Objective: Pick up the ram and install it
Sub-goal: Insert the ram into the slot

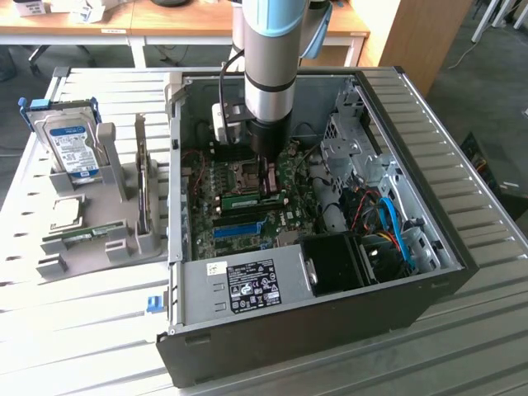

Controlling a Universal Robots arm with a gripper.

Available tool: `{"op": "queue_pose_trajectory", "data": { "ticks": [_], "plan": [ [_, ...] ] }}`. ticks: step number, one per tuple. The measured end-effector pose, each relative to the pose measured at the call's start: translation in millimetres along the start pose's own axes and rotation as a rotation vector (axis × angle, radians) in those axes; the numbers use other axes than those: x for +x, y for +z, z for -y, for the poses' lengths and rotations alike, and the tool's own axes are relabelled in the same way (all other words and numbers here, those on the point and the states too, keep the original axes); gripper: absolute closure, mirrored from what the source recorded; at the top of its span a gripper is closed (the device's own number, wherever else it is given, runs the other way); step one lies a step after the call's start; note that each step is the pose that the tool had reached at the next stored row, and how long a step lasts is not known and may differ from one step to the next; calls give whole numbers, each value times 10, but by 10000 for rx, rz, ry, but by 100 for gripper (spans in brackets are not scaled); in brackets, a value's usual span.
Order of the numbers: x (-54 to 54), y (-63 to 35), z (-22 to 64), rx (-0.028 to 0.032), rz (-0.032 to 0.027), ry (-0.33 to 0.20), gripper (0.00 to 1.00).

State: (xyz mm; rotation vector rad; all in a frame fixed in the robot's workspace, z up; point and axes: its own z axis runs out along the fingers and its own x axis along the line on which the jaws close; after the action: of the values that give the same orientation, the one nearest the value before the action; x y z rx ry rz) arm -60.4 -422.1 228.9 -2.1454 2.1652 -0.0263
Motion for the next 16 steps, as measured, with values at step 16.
{"op": "queue_pose_trajectory", "data": {
  "ticks": [16],
  "plan": [
    [1,10,-1,0,-1,0,88]
  ]
}}
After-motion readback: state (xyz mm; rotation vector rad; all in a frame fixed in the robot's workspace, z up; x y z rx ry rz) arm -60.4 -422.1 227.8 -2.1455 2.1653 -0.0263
